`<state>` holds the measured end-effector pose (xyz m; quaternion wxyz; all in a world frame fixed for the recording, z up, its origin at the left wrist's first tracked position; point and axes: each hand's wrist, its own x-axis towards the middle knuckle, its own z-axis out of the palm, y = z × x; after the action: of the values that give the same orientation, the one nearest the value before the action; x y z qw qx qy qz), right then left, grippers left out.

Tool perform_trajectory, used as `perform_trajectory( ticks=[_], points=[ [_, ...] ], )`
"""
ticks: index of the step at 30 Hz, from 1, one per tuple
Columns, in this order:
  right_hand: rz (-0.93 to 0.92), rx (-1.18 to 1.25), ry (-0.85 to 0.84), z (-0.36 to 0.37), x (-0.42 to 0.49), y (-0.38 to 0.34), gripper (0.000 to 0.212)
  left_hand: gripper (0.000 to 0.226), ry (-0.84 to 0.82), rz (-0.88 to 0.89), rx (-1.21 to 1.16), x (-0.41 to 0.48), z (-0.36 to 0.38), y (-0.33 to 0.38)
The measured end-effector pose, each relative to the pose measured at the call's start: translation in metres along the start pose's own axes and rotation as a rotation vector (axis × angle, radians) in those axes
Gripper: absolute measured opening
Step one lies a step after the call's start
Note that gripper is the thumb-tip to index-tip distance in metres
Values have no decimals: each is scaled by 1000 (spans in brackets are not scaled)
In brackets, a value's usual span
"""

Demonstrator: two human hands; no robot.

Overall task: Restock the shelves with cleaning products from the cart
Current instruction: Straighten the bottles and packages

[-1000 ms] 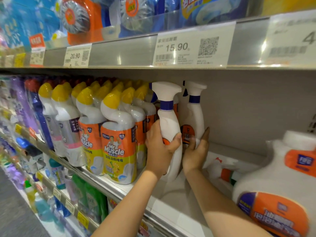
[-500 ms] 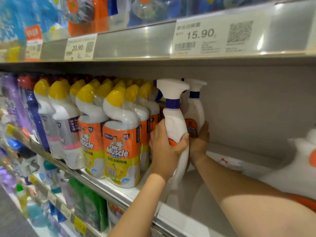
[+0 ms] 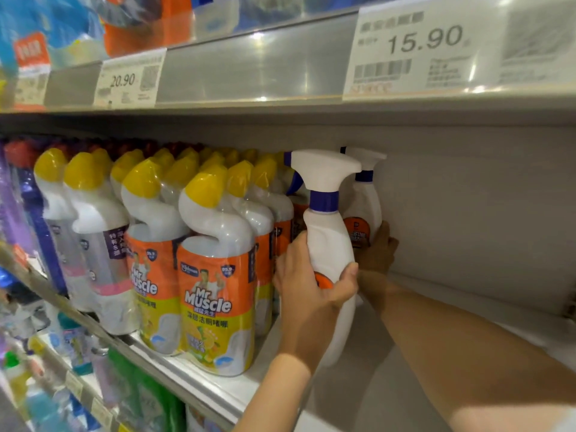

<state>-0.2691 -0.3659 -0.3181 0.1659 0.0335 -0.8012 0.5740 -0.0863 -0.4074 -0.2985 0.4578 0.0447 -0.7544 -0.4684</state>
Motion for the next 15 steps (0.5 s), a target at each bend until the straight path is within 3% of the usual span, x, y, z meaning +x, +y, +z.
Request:
perform_trajectory(
  ticks=[9, 15],
  points=[
    [-11, 31, 58, 2, 2, 4, 73, 69, 36, 9, 1, -1, 1, 1],
    [312, 300, 98, -9, -26, -14, 64, 71, 40, -13, 19, -2, 0, 8]
  ],
)
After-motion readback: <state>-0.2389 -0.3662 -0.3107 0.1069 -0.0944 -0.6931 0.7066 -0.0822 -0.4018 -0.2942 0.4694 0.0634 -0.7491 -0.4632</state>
